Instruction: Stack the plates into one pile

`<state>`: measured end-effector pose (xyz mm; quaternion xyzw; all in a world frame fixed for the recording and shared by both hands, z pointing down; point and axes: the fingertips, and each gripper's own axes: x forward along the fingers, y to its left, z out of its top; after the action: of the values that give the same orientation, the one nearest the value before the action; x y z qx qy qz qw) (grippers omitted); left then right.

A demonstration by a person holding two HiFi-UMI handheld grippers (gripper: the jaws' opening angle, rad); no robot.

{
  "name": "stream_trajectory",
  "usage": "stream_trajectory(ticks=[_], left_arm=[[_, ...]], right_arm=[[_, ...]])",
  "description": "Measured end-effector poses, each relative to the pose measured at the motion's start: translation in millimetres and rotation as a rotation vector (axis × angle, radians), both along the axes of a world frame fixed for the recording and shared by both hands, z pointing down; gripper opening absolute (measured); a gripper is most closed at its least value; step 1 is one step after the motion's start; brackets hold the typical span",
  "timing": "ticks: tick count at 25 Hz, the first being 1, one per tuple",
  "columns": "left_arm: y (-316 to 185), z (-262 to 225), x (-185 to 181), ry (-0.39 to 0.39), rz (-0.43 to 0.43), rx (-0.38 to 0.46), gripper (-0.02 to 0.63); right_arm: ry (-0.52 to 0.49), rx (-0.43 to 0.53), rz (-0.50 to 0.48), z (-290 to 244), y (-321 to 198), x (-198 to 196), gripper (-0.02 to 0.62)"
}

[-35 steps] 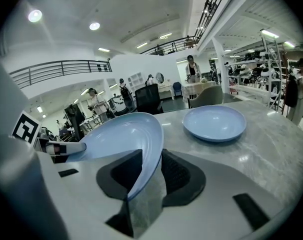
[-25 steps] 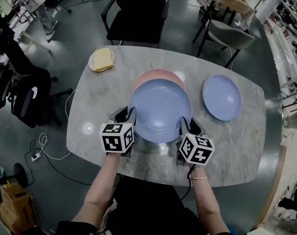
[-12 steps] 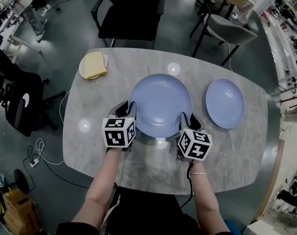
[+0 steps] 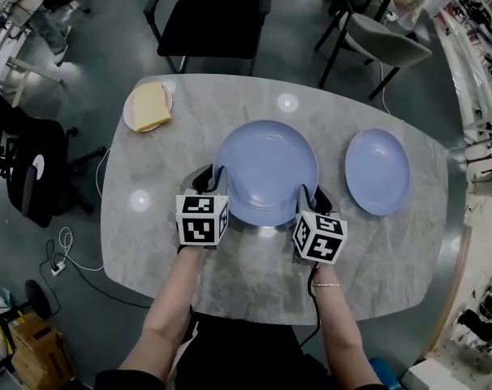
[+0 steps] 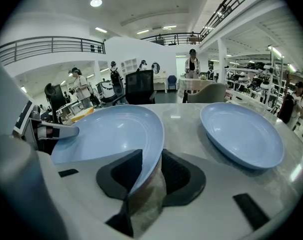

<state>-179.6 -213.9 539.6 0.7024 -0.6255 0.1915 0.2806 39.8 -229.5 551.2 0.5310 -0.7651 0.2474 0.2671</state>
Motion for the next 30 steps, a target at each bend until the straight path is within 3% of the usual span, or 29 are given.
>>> stream_trajectory(ticks=[8, 23, 26, 30], left_arm=[[-0.5, 3.6, 2.8, -0.07, 0.01, -0.01, 0.092], [6.8, 8.0, 5.1, -0.119, 0.006, -0.053, 0.184], [9.6, 7.6, 3.4, -0.103, 0.006, -0.053, 0.198], [9.8, 4.8, -2.1, -0.013, -0.033, -0.029, 0.196]], right_arm=[[0.02, 0.008, -0.005, 3.9, -1.7, -0.7, 0.132], [-0.019, 0.019, 0.004, -4.9, 3.0, 9.2, 0.161], [-0.033, 0.026, 0.007, -9.2, 2.8, 10.5, 0.161], [-0.067, 0.024, 0.0, -12.2, -0.6, 9.4, 0.161]])
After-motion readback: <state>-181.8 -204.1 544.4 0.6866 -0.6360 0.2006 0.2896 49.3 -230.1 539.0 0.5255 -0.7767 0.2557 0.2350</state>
